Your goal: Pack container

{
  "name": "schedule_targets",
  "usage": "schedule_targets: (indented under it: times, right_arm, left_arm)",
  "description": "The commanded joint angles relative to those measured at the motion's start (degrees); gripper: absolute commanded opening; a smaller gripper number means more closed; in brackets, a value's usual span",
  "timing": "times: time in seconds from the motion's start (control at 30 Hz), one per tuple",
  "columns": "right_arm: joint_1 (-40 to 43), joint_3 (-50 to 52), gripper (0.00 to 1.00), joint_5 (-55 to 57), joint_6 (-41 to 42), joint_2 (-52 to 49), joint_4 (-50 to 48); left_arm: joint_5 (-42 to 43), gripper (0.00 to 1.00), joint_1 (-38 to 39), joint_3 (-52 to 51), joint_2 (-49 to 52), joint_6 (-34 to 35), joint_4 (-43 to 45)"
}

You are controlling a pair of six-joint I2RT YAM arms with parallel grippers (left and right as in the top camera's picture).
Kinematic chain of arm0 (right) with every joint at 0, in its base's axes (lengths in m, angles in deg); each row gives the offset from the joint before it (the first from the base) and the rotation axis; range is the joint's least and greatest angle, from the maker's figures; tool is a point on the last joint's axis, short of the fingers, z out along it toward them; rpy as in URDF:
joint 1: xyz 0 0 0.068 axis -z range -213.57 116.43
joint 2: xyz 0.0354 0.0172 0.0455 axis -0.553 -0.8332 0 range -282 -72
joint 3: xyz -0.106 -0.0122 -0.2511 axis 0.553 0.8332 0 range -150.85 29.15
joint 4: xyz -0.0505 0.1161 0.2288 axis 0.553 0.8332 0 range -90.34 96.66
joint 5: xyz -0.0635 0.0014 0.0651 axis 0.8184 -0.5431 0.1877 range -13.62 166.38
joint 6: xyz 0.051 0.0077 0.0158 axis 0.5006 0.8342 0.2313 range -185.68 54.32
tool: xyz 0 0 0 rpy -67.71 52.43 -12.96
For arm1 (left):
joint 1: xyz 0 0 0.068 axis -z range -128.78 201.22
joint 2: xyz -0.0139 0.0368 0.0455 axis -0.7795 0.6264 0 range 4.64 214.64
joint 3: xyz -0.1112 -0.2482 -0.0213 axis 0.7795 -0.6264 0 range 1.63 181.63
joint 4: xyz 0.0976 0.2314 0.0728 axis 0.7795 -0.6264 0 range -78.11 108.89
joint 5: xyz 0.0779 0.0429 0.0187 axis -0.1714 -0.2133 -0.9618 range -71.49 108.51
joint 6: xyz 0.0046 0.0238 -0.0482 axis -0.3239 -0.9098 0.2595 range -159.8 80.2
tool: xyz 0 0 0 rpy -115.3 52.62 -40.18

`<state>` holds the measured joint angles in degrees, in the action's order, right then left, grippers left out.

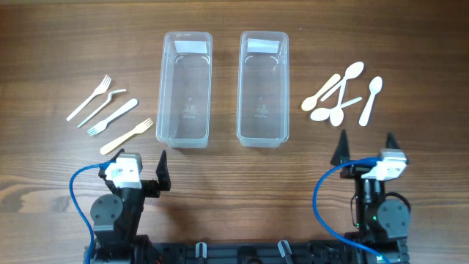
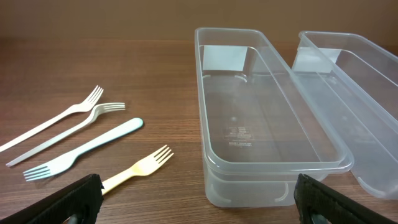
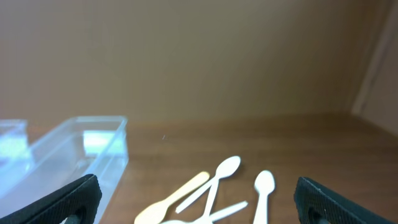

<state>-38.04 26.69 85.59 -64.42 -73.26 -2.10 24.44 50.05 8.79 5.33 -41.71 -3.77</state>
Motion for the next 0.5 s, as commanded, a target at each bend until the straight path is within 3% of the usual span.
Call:
schedule_targets:
  times: [0.0, 0.2, 0.33, 0.47]
  right_arm:
    - [0.2, -8.7, 1.0, 9.7, -1.2, -4.2, 0.3]
    - [0.2, -33.1, 1.0, 11.3, 3.9, -25.4, 11.9]
    - [0.3, -53.1, 1.0, 11.3, 3.4, -43.3, 26.1]
    - [2.1, -69.1, 1.0, 3.2, 3.9, -59.0, 39.4]
  left_arm:
    - [1.1, 1.0, 0.2, -0.4, -0.3, -1.1, 0.2]
    - [1.1, 1.0, 0.2, -0.4, -0.3, -1.1, 0.2]
    - [1.1, 1.0, 0.2, -0.4, -0.3, -1.1, 0.2]
    - [1.1, 1.0, 0.2, -0.4, -0.3, -1.1, 0.2]
